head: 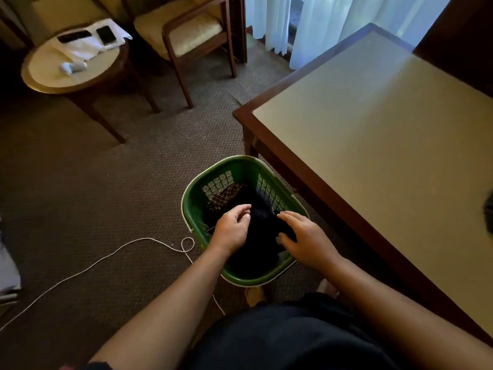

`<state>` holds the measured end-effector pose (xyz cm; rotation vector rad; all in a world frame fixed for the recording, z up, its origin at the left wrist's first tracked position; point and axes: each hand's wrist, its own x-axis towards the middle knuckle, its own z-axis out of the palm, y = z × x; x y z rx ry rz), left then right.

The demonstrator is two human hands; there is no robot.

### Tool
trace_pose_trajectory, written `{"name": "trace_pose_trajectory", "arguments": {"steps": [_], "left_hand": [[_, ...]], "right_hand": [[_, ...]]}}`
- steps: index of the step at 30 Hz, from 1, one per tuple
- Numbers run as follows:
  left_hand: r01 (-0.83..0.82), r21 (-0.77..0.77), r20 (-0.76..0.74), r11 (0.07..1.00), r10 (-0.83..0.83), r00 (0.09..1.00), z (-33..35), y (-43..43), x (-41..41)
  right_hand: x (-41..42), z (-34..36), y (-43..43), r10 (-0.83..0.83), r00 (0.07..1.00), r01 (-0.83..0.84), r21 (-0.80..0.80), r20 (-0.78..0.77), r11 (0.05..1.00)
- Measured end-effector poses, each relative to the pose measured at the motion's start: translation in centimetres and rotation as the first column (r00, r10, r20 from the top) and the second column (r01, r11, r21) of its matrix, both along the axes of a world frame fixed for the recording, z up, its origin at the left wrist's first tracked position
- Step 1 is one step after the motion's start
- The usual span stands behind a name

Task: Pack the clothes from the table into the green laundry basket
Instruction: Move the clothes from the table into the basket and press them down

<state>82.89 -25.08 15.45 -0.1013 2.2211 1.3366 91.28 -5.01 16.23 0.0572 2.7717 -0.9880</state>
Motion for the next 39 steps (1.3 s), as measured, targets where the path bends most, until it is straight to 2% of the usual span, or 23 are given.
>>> {"name": "trace_pose_trajectory", "arguments": {"steps": [8, 13, 19, 24, 30, 35, 39], "left_hand": [[0.008, -0.011, 0.050, 1.000, -0.008, 0.999, -1.3, 0.1, 1.1], [0.004, -0.012, 0.083, 1.000, -0.003, 0.997, -1.9, -0.4, 1.8], [-0.039, -0.015, 0.085, 0.999, 0.040, 0.996, -2.4, -1.2, 2.1], [-0.090, -0.032, 0.114, 0.995, 0.093, 0.989, -3.8, -1.9, 1.1], [-0.121, -0.164, 0.063, 0.979, 0.133, 0.989, -9.7, -1.8, -2.4], [0.021, -0.370, 0.121, 0.929, 0.025, 0.992, -21.5, -1.0, -6.0], [0.159, -0.503, 0.232, 0.849, -0.045, 0.972, -31.5, -0.4, -7.9]], "right_hand": [[1.2, -1.0, 0.4, -0.026, 0.991, 0.025, 0.011, 0.129, 1.000], [1.5, -1.5, -0.4, 0.007, 0.988, -0.004, -0.015, 0.152, 1.000], [-0.3, -1.4, -2.3, 0.100, 0.974, -0.097, -0.025, 0.204, 0.995], [-4.6, -2.3, -3.4, 0.264, 0.926, -0.291, 0.067, 0.271, 0.954], [-13.0, -8.5, -3.9, 0.467, 0.771, -0.595, 0.226, 0.433, 0.772], [-20.4, -20.8, -5.1, 0.549, 0.624, -0.781, 0.451, 0.556, 0.432], [-23.3, -31.8, -5.8, 0.479, 0.592, -0.806, 0.474, 0.649, 0.354]]}}
